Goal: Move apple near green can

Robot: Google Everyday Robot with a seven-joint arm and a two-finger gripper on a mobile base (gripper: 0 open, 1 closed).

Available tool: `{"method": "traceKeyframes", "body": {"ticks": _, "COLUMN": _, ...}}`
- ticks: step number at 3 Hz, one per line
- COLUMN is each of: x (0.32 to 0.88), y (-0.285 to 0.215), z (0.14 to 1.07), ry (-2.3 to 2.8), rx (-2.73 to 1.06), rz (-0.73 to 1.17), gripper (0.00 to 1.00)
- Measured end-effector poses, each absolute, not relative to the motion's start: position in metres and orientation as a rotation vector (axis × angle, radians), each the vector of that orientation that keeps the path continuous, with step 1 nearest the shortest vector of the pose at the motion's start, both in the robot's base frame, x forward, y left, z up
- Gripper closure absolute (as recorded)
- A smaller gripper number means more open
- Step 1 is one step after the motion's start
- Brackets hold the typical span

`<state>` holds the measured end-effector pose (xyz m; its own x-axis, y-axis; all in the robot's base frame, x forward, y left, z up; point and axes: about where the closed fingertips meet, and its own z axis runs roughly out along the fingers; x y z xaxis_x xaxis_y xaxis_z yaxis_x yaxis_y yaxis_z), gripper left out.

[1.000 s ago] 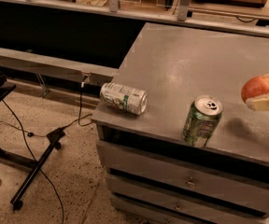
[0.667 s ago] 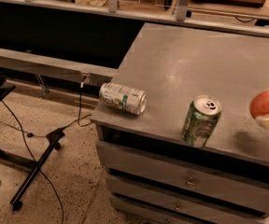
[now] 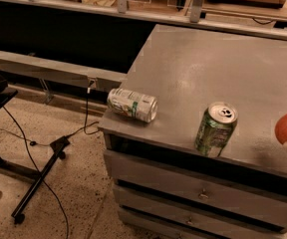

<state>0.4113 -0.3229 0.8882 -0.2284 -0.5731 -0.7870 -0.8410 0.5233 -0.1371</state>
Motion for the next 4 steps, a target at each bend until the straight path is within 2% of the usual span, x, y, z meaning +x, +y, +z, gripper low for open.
{"method": "traceKeyframes", "body": {"ticks": 4, "x": 0.383, "y": -0.238, "z": 0.869, "ry": 1.823, "rx": -1.328, "rz": 0.433, "gripper": 1.00}}
